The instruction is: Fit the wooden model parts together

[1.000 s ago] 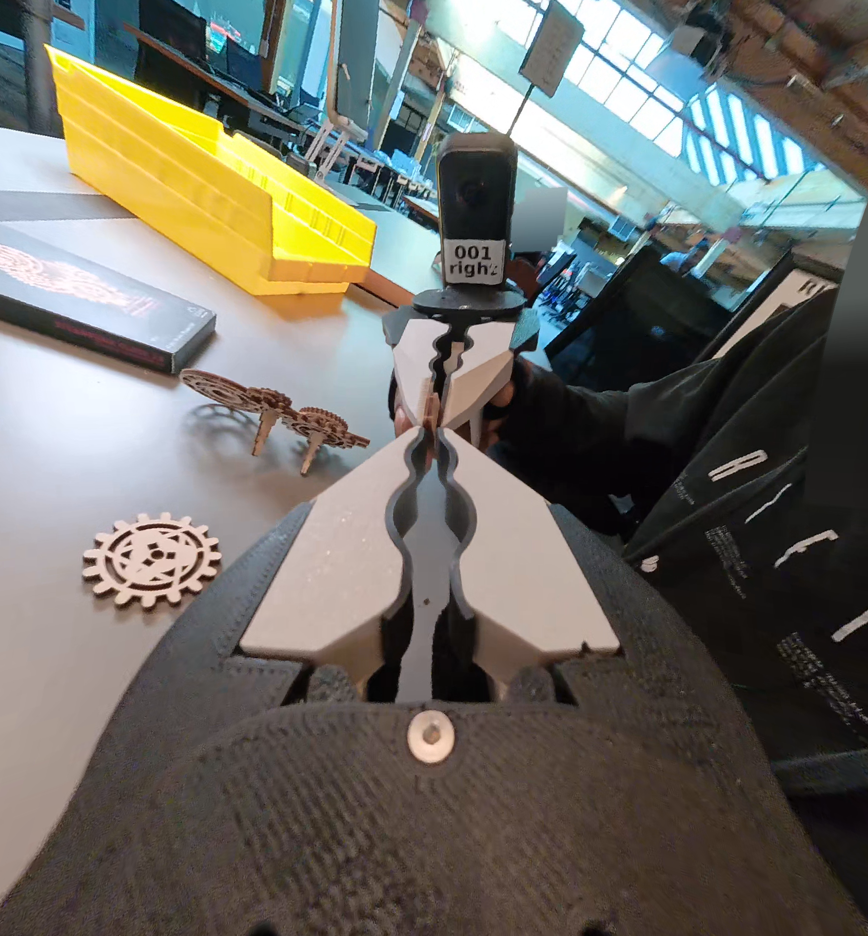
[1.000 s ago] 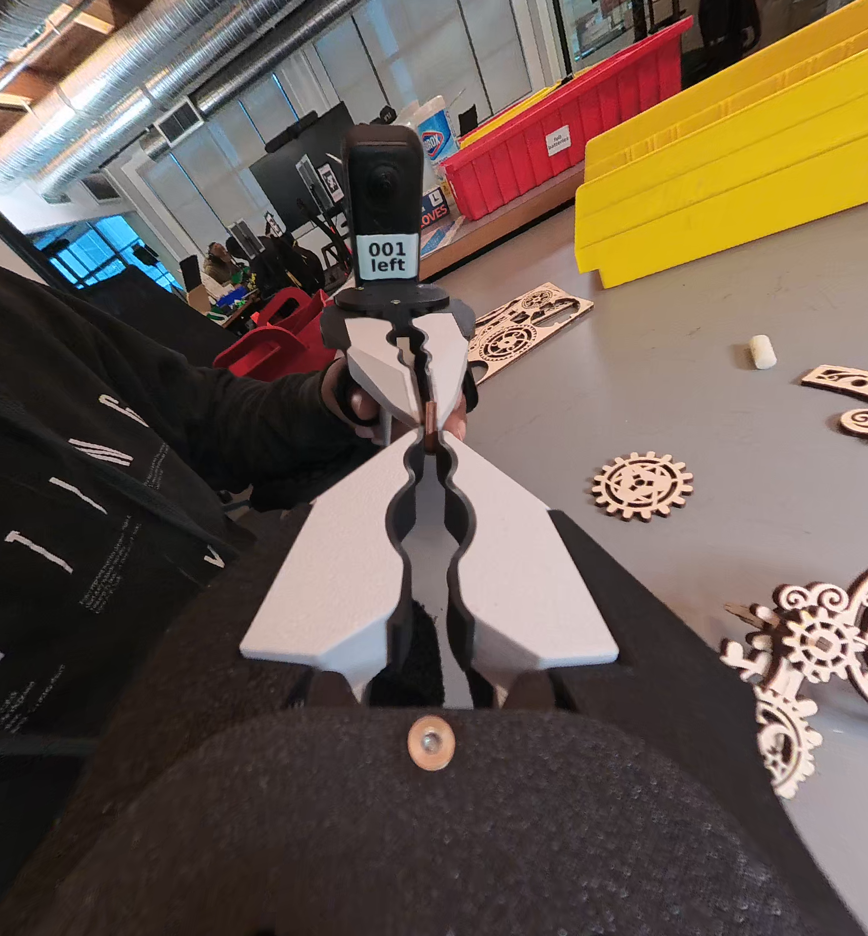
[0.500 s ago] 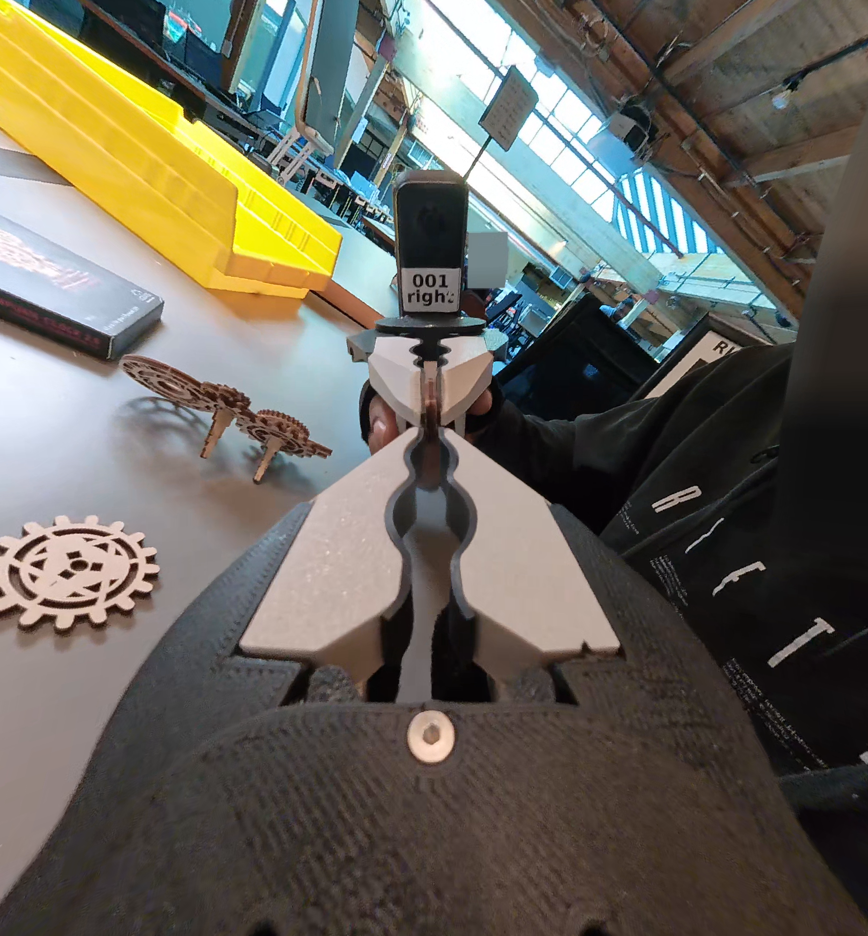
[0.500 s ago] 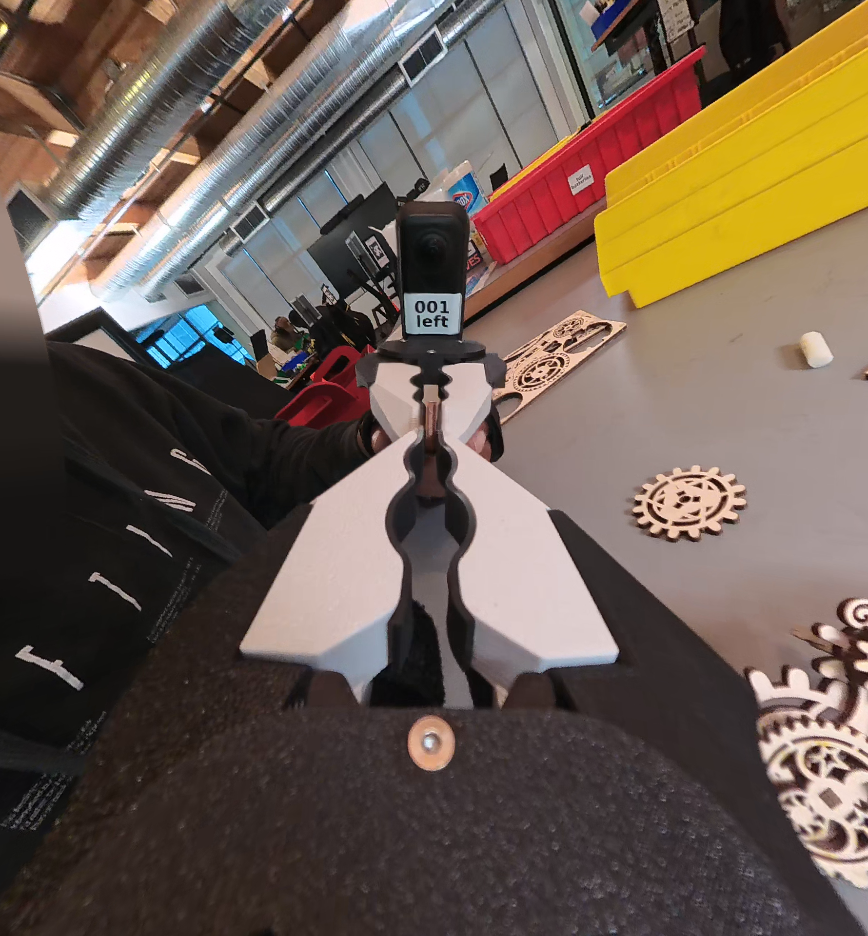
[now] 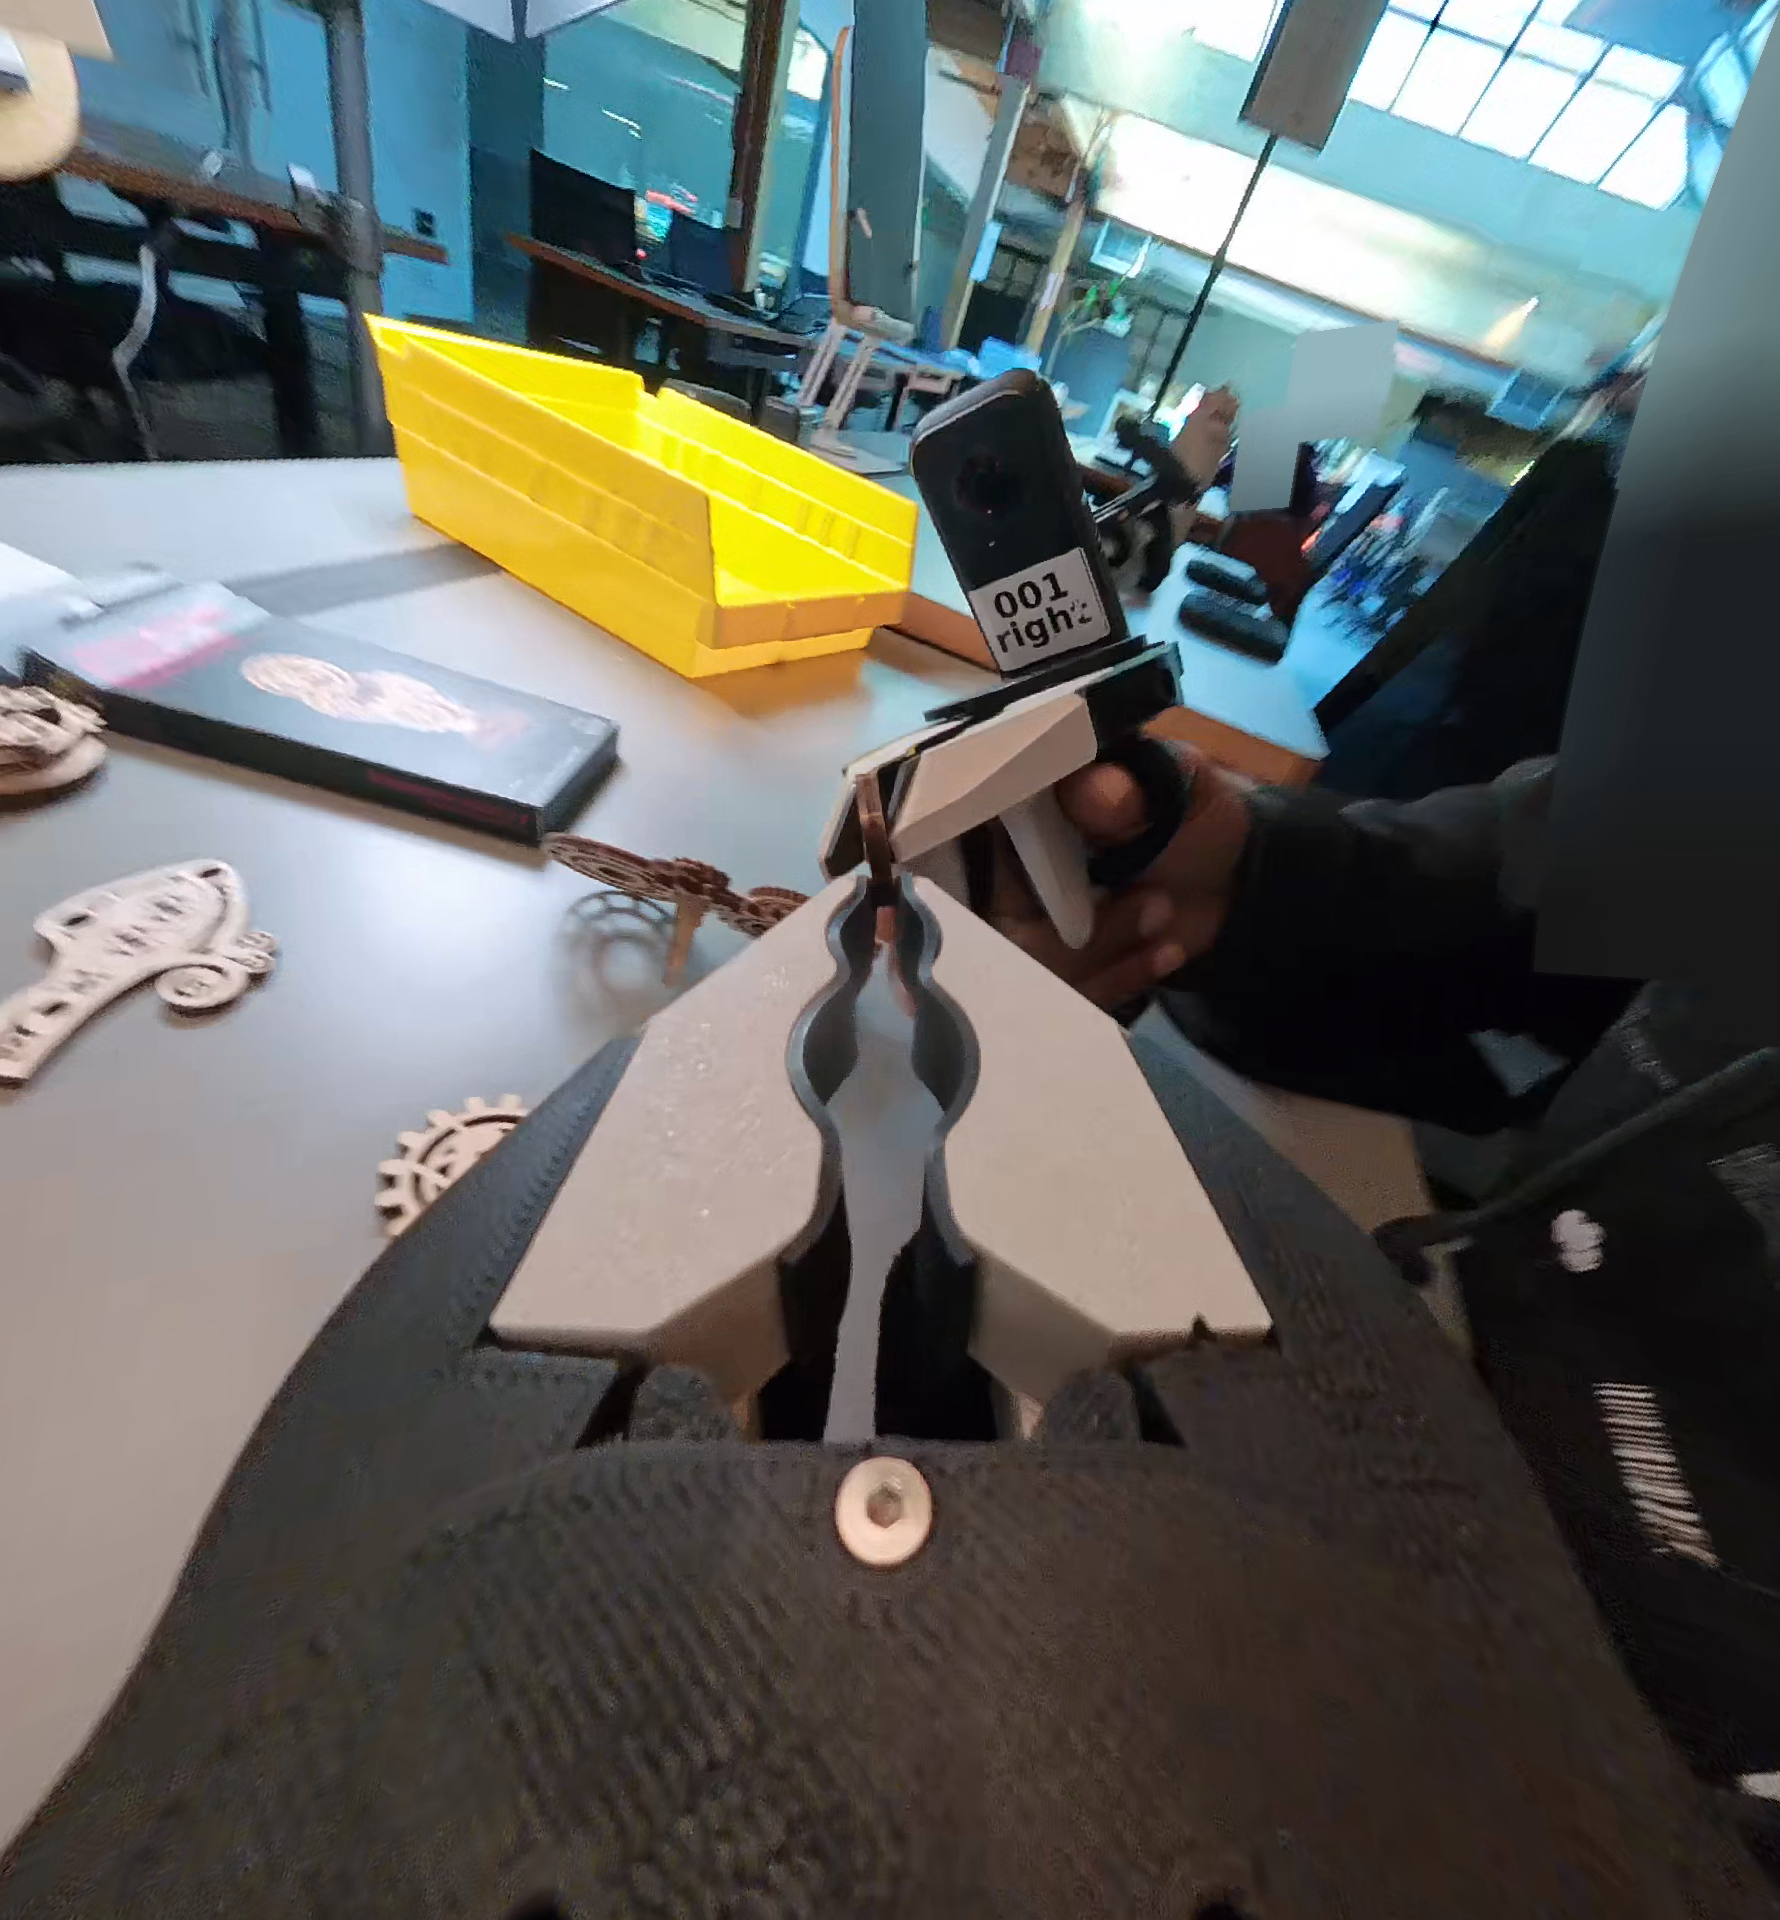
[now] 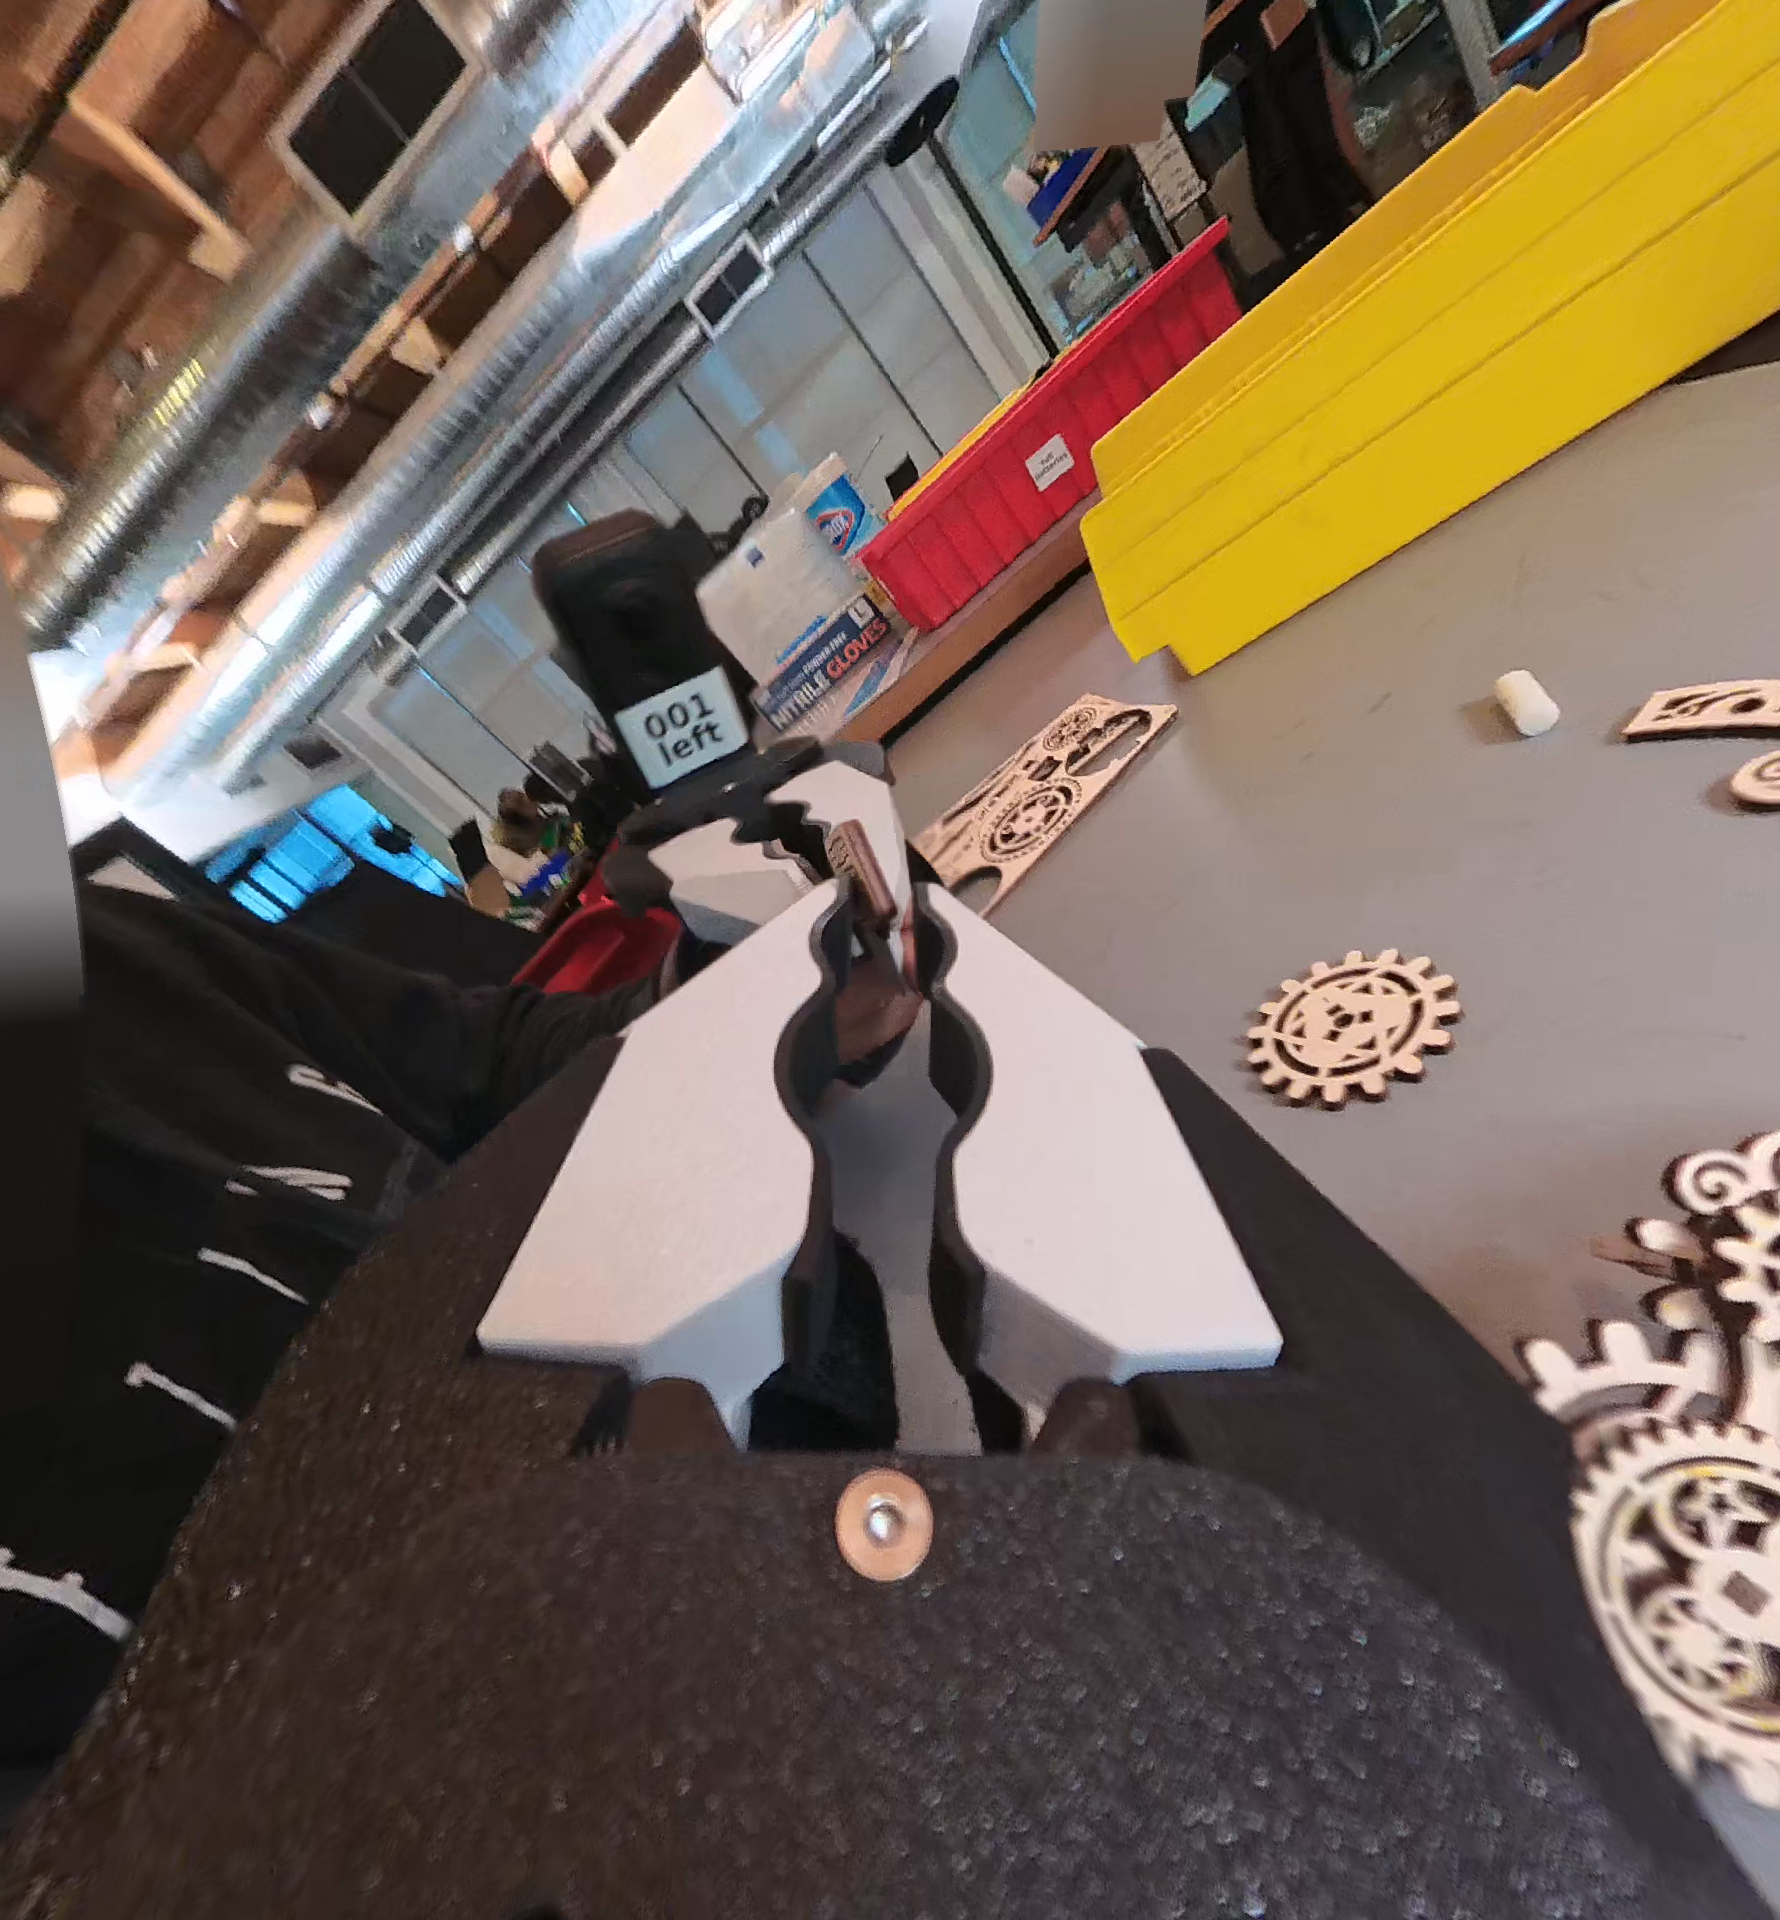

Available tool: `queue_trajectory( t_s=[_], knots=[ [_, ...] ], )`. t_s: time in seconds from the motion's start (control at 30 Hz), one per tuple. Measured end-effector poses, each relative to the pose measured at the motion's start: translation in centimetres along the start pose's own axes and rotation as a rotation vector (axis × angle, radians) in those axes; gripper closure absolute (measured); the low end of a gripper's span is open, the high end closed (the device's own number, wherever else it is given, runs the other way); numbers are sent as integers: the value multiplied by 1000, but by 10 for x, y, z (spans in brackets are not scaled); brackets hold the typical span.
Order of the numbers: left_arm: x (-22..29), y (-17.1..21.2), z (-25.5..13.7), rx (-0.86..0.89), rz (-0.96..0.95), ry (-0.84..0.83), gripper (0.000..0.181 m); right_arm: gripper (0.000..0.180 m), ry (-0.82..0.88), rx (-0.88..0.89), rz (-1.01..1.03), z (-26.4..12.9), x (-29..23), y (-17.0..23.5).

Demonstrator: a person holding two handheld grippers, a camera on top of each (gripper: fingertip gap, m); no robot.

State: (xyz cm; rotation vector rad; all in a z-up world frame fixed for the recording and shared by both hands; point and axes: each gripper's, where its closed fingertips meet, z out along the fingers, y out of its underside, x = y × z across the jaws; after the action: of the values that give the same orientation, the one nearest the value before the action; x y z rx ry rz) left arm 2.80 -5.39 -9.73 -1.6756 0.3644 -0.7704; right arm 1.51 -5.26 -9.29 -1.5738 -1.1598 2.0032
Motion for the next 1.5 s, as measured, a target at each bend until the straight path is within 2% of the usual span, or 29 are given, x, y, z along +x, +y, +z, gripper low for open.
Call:
queue_trajectory(
  t_s=[0.13,0.3,0.4,0.5,0.67,0.8,1.27,1.3,1.37,1.4,1.43,1.5],
  knots=[
    [2,-1,-2,-45,218,-76,178,174,-43,65,99,3,-4,-2],
    [2,2,-4,-96,400,-138,178,174,-51,98,156,6,-4,0],
    [0,5,-5,-120,444,-157,178,174,-34,77,150,6,-1,2],
    [1,2,-4,-89,351,-111,178,174,-54,81,164,5,-1,1],
    [-3,0,-3,-76,305,-118,180,174,-105,83,217,3,0,-2],
    [-4,-1,-4,-81,345,-144,179,173,-81,89,228,4,2,-2],
    [-15,23,0,-293,836,-329,180,173,-18,221,549,6,24,13],
    [-16,25,0,-298,843,-326,180,174,-9,230,560,6,26,14],
    [15,29,15,-222,830,-162,181,178,54,192,542,11,32,23],
    [21,30,22,-240,834,-166,181,178,43,144,523,19,29,32],
    [14,20,21,-219,855,-214,181,178,7,185,550,17,29,26],
    [-5,-10,3,-99,629,-254,181,178,11,264,445,6,29,2]
  ],
)
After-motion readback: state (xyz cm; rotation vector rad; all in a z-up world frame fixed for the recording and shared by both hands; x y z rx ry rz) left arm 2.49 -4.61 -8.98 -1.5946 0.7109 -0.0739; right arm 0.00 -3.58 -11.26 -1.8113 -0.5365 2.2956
